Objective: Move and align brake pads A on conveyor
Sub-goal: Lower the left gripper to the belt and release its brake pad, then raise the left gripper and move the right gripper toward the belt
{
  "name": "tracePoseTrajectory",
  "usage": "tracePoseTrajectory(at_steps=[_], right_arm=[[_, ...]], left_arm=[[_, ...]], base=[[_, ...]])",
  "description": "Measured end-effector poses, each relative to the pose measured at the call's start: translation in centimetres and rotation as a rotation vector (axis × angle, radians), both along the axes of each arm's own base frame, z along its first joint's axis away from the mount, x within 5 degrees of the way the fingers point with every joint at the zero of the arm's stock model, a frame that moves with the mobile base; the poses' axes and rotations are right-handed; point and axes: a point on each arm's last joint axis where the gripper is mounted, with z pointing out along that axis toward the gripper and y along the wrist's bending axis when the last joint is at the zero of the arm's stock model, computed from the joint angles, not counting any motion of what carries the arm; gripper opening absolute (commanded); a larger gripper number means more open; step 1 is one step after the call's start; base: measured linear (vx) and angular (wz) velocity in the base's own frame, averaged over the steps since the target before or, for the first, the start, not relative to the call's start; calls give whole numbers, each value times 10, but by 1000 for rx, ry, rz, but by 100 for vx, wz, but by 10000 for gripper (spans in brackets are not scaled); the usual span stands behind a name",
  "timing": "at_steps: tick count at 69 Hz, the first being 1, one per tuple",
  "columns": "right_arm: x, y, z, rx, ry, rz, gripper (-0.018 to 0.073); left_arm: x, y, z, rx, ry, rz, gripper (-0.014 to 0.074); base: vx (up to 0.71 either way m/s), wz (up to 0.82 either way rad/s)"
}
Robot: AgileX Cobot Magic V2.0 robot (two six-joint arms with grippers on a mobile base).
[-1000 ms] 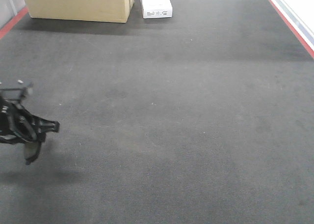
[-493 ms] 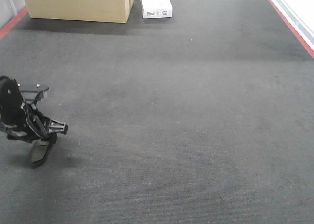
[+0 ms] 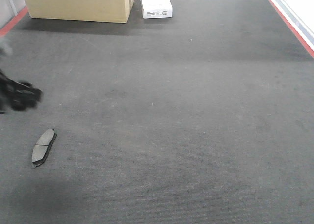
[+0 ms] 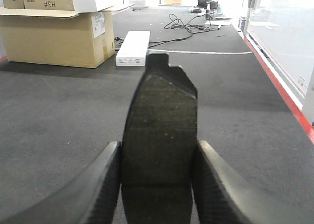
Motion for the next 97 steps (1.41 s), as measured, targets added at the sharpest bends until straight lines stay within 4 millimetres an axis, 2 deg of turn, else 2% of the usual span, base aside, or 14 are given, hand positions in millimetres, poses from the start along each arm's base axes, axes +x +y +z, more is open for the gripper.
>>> tracePoseTrajectory(at_steps=[7,21,39,53,61,73,97], right_arm=[[0,0,0,0,0,0,-5],[0,0,0,0,0,0,-5],[0,0,0,0,0,0,-5],[0,0,0,0,0,0,-5],[0,0,0,0,0,0,-5],[0,0,0,0,0,0,-5],[0,0,0,0,0,0,-5]], left_arm=[[-32,2,19,-7,-111,0,524],[-92,6,25,-4,-280,-14,524],[-156,10,15,6,-445,-30,524],[-197,13,-10,14,-562,-39,524],[-214,14,-23,14,-639,-40,524],[-227,15,-36,11,-722,-38,524],[-228,15,-33,9,-779,-36,524]], base=[[0,0],[0,0],[0,0],[0,0],[0,0],[0,0],[0,0]])
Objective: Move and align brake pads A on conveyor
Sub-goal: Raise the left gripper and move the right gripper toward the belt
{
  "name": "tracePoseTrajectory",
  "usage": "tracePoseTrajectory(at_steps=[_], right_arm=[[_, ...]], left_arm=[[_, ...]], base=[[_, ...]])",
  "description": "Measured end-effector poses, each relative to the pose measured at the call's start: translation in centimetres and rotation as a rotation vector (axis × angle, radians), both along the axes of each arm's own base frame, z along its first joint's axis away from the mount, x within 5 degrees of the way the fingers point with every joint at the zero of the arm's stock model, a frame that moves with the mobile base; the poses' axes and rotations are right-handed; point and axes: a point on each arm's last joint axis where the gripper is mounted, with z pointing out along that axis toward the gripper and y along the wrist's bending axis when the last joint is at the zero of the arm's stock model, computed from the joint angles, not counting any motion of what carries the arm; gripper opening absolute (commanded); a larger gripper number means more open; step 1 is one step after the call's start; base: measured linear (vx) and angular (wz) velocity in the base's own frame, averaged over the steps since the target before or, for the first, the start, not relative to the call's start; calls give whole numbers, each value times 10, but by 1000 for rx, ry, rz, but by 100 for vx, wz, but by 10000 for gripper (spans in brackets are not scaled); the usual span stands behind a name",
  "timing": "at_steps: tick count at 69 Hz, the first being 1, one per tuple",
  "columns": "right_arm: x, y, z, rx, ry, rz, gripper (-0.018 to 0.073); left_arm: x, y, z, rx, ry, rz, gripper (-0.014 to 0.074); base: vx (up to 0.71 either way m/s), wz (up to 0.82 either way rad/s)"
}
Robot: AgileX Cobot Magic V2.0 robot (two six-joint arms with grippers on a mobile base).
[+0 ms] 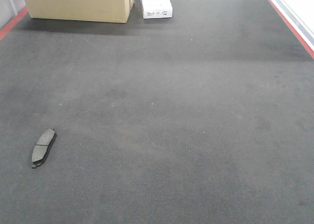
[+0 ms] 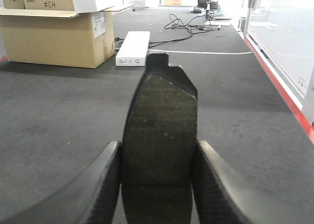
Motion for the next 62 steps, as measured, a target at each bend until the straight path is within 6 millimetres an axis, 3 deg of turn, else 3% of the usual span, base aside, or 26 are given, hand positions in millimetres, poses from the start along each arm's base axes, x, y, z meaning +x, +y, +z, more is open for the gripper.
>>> tracePoseTrajectory(at_steps=[21,28,45,62], right_arm=[[0,0,0,16,6,-2,-4],[10,1,-3,41,66,-7,-2],[72,10,-21,12,431,-28,0],[148,22,-32,-23,704,-39,5]], left_arm=[[0,0,0,0,0,-6,524],[0,-1,0,0,0,-19,524],[0,-1,0,0,0,-20,524],[0,-1,0,0,0,-20,524]], base=[[0,0],[0,0],[0,0],[0,0]])
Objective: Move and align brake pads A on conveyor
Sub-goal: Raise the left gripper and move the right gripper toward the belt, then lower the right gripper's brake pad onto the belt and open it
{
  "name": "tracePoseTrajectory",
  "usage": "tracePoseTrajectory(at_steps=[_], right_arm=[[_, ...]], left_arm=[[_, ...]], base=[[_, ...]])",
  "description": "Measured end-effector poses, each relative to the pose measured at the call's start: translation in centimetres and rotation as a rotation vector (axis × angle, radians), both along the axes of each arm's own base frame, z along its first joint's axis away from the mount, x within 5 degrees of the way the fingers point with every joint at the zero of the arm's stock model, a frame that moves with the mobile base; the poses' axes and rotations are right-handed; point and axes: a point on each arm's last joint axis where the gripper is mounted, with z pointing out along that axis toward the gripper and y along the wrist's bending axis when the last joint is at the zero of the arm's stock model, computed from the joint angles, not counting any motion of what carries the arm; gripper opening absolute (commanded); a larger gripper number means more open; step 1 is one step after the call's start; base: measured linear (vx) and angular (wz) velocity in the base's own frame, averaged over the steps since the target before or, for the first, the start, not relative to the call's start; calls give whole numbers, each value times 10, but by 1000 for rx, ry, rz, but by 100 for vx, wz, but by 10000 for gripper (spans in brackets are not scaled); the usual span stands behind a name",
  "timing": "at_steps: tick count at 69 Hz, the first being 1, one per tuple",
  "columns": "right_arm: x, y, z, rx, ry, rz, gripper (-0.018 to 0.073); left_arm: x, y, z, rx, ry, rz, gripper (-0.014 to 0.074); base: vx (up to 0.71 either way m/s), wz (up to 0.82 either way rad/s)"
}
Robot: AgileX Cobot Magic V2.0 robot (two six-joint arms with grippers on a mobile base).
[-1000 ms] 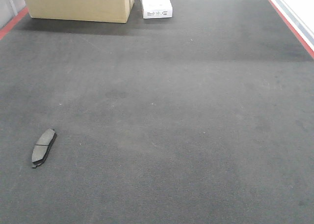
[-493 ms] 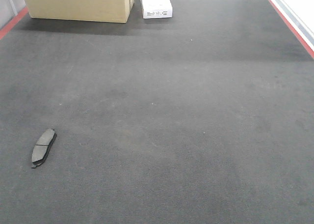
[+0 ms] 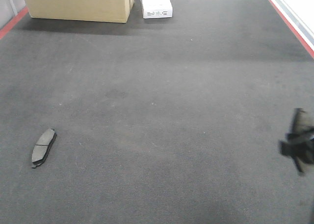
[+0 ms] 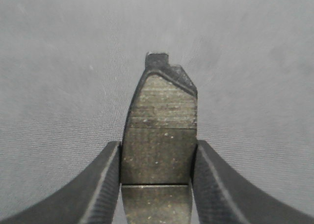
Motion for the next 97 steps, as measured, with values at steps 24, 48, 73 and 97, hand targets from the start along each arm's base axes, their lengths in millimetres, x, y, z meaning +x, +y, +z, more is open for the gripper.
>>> tracePoseTrajectory(at_steps=[24,48,73,97], right_arm=[[101,15,-45,-37,278,-1,8],[157,22,-96,-79,462,1,20],[174,24,-134,-97,556,2,239],[172,22,-110,-118,485,11,474]], left_arm=[[0,0,0,0,0,0,524],[0,0,0,0,0,0,524],[0,0,0,0,0,0,524],[0,0,0,0,0,0,524]], base=[[0,0],[0,0],[0,0],[0,0]])
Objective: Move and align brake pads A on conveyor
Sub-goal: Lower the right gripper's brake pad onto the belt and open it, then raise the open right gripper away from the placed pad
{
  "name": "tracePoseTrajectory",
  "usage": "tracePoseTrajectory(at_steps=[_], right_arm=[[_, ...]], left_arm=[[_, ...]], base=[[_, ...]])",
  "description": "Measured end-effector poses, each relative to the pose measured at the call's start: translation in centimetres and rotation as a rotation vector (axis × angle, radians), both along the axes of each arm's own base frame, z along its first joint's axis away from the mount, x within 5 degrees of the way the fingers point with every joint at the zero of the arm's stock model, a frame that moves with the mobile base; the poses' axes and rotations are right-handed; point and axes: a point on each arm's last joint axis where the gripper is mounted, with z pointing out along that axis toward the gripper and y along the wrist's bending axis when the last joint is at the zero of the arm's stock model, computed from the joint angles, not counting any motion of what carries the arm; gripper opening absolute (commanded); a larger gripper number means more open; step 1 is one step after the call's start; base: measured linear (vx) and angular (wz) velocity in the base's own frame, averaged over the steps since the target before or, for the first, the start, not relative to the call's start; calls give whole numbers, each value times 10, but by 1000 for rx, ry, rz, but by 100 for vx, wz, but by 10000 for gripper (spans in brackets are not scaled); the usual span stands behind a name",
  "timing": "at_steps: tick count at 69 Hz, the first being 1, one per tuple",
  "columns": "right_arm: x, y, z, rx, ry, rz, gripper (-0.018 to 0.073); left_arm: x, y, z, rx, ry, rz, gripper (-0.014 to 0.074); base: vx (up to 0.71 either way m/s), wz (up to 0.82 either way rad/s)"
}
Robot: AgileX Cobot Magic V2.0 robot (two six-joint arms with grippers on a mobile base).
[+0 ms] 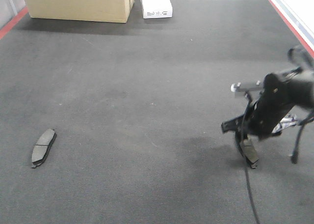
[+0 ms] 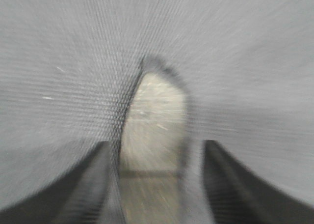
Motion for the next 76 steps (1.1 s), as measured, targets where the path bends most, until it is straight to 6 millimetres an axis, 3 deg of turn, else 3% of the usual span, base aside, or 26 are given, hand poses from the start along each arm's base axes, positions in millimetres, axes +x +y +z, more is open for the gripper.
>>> tracePoseTrajectory(at_steps=[8,16,46,57,64,76], right_arm=[[-12,-3,32,0,-92,8,473],[-38,-7,63,13,-220,18,473],[-177,-28,152,32,-738,76,473],[-232,-35,158,49,-920,77,473],[-260,-39,152,57,-999,76,473],[-289,-43,134,67,-1096,76,473]], left_arm=[[0,0,0,0,0,0,524],[0,0,0,0,0,0,524],[0,0,0,0,0,0,524],[0,0,0,0,0,0,524],[0,0,0,0,0,0,524],[0,0,0,0,0,0,524]], base=[[0,0],[0,0],[0,0],[0,0],[0,0],[0,0]])
